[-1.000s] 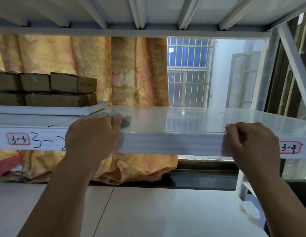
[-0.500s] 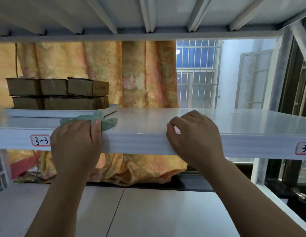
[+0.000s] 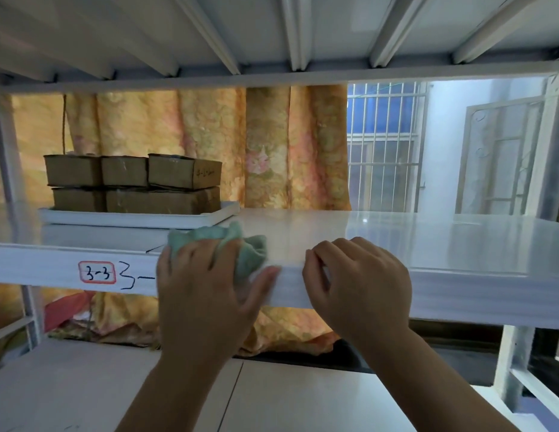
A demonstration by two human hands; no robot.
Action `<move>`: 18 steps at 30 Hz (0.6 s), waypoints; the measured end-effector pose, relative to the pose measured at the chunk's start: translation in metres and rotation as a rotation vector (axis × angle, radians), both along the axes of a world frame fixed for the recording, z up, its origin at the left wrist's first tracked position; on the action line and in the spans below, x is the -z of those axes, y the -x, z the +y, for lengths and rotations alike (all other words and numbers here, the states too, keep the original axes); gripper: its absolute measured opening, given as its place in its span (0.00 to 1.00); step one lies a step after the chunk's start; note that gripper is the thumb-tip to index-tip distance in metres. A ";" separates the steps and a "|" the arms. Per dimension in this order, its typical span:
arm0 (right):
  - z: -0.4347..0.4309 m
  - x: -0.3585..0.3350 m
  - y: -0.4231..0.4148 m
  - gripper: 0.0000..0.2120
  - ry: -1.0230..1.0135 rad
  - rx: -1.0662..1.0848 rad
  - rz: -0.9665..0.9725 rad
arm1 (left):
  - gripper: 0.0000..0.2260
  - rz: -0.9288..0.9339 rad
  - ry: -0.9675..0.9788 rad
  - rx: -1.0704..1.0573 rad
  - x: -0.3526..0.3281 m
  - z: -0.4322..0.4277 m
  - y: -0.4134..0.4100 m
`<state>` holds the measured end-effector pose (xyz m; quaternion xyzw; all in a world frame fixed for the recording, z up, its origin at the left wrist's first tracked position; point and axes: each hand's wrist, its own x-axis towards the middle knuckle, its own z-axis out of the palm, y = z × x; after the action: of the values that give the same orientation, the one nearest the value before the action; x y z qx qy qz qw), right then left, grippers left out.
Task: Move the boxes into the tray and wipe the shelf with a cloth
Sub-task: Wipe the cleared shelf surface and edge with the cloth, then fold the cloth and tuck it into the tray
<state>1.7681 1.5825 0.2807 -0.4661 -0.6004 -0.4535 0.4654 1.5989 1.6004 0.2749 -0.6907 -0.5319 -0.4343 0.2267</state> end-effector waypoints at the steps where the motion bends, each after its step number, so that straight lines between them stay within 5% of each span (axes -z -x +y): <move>1: 0.000 0.001 0.000 0.17 -0.008 -0.005 -0.004 | 0.25 0.024 -0.023 0.029 0.000 -0.002 -0.009; 9: -0.002 0.004 -0.006 0.14 0.009 -0.054 -0.065 | 0.17 0.155 -0.118 0.393 -0.011 -0.005 -0.020; 14: -0.015 -0.012 0.001 0.06 0.215 -0.139 0.131 | 0.10 -0.568 0.197 0.875 -0.042 -0.009 -0.012; 18: -0.016 -0.052 -0.006 0.17 0.386 -0.501 0.493 | 0.14 -1.193 0.630 1.218 -0.071 0.010 -0.029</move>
<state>1.7739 1.5669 0.3330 -0.4789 -0.6400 -0.0792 0.5956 1.6284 1.6101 0.3462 -0.5429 -0.1980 -0.5990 -0.5543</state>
